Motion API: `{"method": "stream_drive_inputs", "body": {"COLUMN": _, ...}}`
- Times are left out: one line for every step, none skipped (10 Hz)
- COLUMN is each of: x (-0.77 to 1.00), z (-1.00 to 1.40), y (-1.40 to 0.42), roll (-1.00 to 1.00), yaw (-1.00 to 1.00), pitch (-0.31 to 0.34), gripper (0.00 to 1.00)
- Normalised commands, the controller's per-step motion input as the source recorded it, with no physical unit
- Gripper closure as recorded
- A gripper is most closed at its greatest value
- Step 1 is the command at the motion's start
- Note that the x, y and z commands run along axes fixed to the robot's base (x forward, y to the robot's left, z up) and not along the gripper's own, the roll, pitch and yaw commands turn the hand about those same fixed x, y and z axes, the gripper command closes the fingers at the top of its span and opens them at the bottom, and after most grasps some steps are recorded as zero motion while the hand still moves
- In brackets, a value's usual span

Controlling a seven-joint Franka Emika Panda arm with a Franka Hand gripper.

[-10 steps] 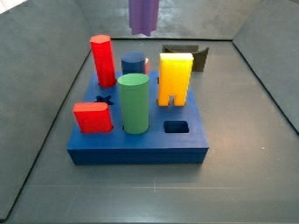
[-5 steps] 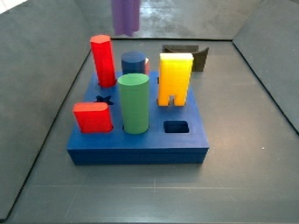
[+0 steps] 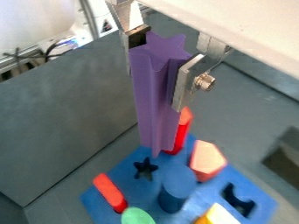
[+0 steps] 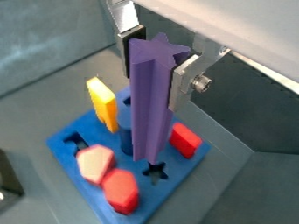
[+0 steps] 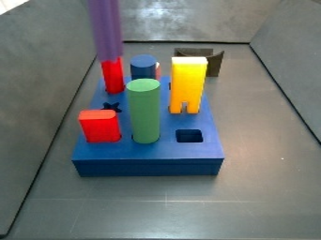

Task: Pick up the star object. Move up. Place the star object on the fixture. Regrasp the star object. Move to above the board. Insert the star object.
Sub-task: Insert the star object.

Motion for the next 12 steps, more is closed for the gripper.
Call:
{"method": "stream_drive_inputs", "body": {"x": -0.48, "z": -0.75, "y": 0.00, "roll": -0.15, "yaw": 0.41, "pitch": -0.036, "gripper": 1.00}}
{"method": "stream_drive_inputs", "body": {"x": -0.11, "z": -1.00, "y": -0.22, "roll": 0.00, "yaw": 0.53, "pitch": 0.000, "gripper": 1.00}}
{"method": "stream_drive_inputs", "body": {"x": 0.00, "z": -1.00, "y": -0.25, "roll": 0.00, "yaw": 0.61, "pitch": 0.000, "gripper": 1.00}}
{"method": "stream_drive_inputs", "body": {"x": 0.01, "z": -1.00, "y": -0.20, "roll": -0.03, "yaw": 0.64, "pitch": 0.000, "gripper": 1.00}}
{"method": "stream_drive_inputs", "body": {"x": 0.10, "z": -0.96, "y": -0.10, "roll": -0.06, "yaw": 0.61, "pitch": 0.007, "gripper": 1.00}}
{"method": "stream_drive_inputs", "body": {"x": 0.14, "z": -0.71, "y": 0.00, "roll": -0.10, "yaw": 0.65, "pitch": 0.017, "gripper": 1.00}}
{"method": "stream_drive_inputs", "body": {"x": 0.12, "z": -0.21, "y": 0.16, "roll": 0.00, "yaw": 0.67, "pitch": 0.047, "gripper": 1.00}}
{"method": "stream_drive_inputs", "body": {"x": 0.08, "z": -0.23, "y": 0.19, "roll": 0.01, "yaw": 0.71, "pitch": 0.046, "gripper": 1.00}}
{"method": "stream_drive_inputs", "body": {"x": 0.10, "z": -0.16, "y": 0.20, "roll": 0.04, "yaw": 0.67, "pitch": 0.049, "gripper": 1.00}}
{"method": "stream_drive_inputs", "body": {"x": 0.11, "z": -0.08, "y": 0.11, "roll": 0.01, "yaw": 0.49, "pitch": 0.019, "gripper": 1.00}}
{"method": "stream_drive_inputs", "body": {"x": 0.09, "z": -0.07, "y": 0.00, "roll": 0.00, "yaw": 0.34, "pitch": 0.000, "gripper": 1.00}}
{"method": "stream_drive_inputs", "body": {"x": 0.00, "z": -0.14, "y": 0.00, "roll": -0.03, "yaw": 0.16, "pitch": -0.054, "gripper": 1.00}}
